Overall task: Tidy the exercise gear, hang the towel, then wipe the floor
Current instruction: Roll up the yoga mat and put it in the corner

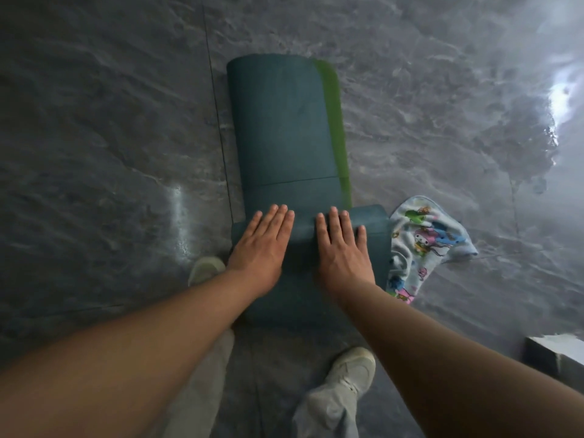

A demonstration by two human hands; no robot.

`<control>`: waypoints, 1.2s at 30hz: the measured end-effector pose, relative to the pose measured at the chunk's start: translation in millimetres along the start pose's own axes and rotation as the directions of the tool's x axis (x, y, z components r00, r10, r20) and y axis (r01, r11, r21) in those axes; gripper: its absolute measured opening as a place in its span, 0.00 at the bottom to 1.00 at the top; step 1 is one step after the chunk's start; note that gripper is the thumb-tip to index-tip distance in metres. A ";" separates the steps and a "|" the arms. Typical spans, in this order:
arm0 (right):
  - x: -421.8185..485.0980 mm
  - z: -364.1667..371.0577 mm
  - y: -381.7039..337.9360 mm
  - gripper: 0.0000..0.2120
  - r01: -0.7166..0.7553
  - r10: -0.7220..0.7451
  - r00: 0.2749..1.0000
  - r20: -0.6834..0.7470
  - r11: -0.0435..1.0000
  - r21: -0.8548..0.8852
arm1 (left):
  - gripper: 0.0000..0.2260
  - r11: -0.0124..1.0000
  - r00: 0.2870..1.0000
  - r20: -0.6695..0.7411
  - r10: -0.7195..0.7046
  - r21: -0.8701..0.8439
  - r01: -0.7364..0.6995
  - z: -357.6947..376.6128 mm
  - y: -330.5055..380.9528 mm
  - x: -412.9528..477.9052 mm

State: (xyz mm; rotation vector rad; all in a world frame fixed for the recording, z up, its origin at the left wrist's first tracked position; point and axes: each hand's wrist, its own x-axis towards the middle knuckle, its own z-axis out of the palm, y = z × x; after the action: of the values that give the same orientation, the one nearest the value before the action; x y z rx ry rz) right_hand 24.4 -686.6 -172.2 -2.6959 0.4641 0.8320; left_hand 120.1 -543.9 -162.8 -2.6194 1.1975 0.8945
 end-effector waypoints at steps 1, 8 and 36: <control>7.1 0.8 -0.4 0.42 -0.002 0.002 1.000 0.000 1.000 0.007 | 0.41 1.000 1.000 -0.012 -0.004 -0.003 0.004 2.4 -3.2 6.4; 74.8 21.0 -6.5 0.43 -0.067 0.066 0.998 0.012 0.998 0.017 | 0.43 0.999 0.999 -0.003 0.053 -0.011 -0.053 28.2 -40.9 69.8; 192.6 54.0 -18.6 0.42 -0.118 0.114 0.938 0.328 0.993 -0.008 | 0.35 0.996 0.990 0.106 0.092 -0.010 -0.092 90.5 -101.1 154.6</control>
State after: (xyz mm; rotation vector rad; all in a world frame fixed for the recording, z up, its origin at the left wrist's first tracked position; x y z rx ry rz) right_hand 155.5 -692.6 -324.2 -2.4670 0.5494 1.2791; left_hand 230.3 -544.7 -336.5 -2.5023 1.2986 1.0406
